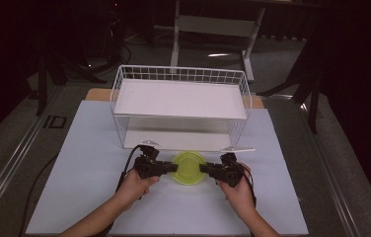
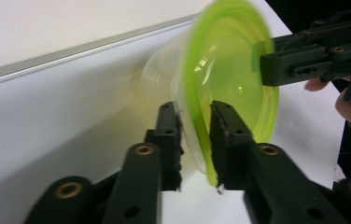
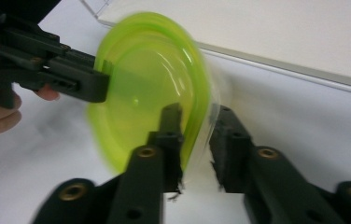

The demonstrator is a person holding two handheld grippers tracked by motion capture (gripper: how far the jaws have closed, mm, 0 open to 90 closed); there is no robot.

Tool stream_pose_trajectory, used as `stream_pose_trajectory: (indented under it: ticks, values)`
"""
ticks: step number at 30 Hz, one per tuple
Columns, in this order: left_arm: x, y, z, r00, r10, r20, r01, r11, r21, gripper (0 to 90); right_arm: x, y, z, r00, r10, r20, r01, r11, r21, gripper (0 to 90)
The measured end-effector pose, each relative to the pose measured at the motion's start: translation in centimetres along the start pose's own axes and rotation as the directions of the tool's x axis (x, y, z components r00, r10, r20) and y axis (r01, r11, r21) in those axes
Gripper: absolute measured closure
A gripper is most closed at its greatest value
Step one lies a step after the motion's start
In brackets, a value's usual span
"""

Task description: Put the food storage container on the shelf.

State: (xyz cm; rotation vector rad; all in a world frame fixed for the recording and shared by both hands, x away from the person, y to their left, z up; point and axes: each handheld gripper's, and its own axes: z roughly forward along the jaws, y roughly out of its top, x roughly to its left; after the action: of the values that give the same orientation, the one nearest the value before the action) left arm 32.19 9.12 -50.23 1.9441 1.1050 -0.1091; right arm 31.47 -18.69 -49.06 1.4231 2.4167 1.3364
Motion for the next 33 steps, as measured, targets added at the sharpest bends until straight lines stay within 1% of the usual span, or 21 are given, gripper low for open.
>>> stream_pose_trajectory:
  ticks: [1, 2, 5, 9, 10, 11, 15, 16, 18, 21, 27, 28, 31, 32, 33]
  values:
    - [0.0, -0.1, 0.0, 1.0, 0.002, -0.004, -0.002, 0.9999, 0.01, 80.7, 0.2, 0.0, 0.0, 0.9999, -0.014, 0.009, 0.014, 1.0, 0.004, 79.8]
    - [0.1, -0.2, 0.0, 1.0, -0.001, -0.001, 0.001, 1.0, 0.007, 80.7, 0.4, 0.0, 0.1, 0.9996, -0.024, 0.015, 0.024, 1.0, 0.011, 79.9]
    - [0.1, -0.3, -0.2, 1.0, 0.008, 0.0, -0.008, 1.0, 0.001, 80.7, 0.6, 0.0, 0.1, 0.9996, -0.025, 0.016, 0.025, 1.0, 0.008, 80.2]
    - [-0.2, -0.2, -1.0, 0.9996, 0.029, -0.008, -0.029, 0.9994, -0.021, 80.9, 1.1, 0.2, -0.2, 0.9995, -0.031, 0.011, 0.031, 0.999, -0.008, 80.2]
    - [-0.2, -0.2, -1.0, 0.9996, 0.029, -0.008, -0.029, 0.9994, -0.021, 80.9, 1.2, 0.3, -0.3, 0.9995, -0.031, 0.008, 0.031, 0.999, -0.013, 80.3]
    - [-0.4, 0.0, -1.4, 0.9989, 0.043, -0.016, -0.044, 0.9985, -0.033, 80.9, 1.3, 0.5, -0.4, 0.9993, -0.035, 0.008, 0.036, 0.999, -0.018, 80.3]
    - [-0.8, 0.3, -2.2, 0.9973, 0.063, -0.036, -0.066, 0.9956, -0.067, 80.9, 1.7, 1.0, -0.7, 0.999, -0.044, 0.004, 0.044, 0.998, -0.041, 80.2]
    - [-0.8, 0.4, -2.4, 0.9967, 0.07, -0.04, -0.073, 0.995, -0.069, 80.9, 1.8, 1.2, -0.7, 0.999, -0.044, 0.003, 0.044, 0.998, -0.05, 80.2]
    - [-1.1, 0.5, -2.7, 0.9941, 0.091, -0.059, -0.096, 0.9912, -0.091, 81.0, 1.9, 1.4, -0.8, 0.9989, -0.046, 0.002, 0.046, 0.997, -0.055, 80.3]
    - [-1.3, 0.7, -3.1, 0.9916, 0.104, -0.077, -0.112, 0.9877, -0.109, 80.9, 2.1, 1.8, -0.9, 0.9988, -0.048, 0.003, 0.049, 0.996, -0.07, 80.2]
    - [-1.2, 1.5, -3.5, 0.9892, 0.108, -0.099, -0.121, 0.9834, -0.136, 81.0, 2.3, 2.7, -0.9, 0.9987, -0.05, 0.008, 0.05, 0.994, -0.095, 80.1]
    - [-1.2, 1.6, -3.6, 0.9879, 0.112, -0.107, -0.127, 0.9818, -0.141, 81.0, 2.2, 2.8, -0.9, 0.9988, -0.048, 0.007, 0.048, 0.994, -0.098, 80.1]
    - [-1.0, 1.6, -3.6, 0.9868, 0.112, -0.117, -0.13, 0.9789, -0.158, 81.0, 2.2, 3.0, -0.6, 0.9993, -0.038, 0.002, 0.038, 0.993, -0.108, 80.1]
    - [-0.9, 1.7, -3.6, 0.9865, 0.11, -0.121, -0.128, 0.9796, -0.155, 81.0, 2.1, 3.1, -0.5, 0.9992, -0.039, 0.004, 0.039, 0.993, -0.112, 80.1]
    - [-0.8, 1.6, -3.5, 0.9858, 0.108, -0.129, -0.128, 0.9785, -0.161, 80.9, 2.1, 3.1, -0.4, 0.9992, -0.04, 0.006, 0.04, 0.993, -0.109, 80.1]
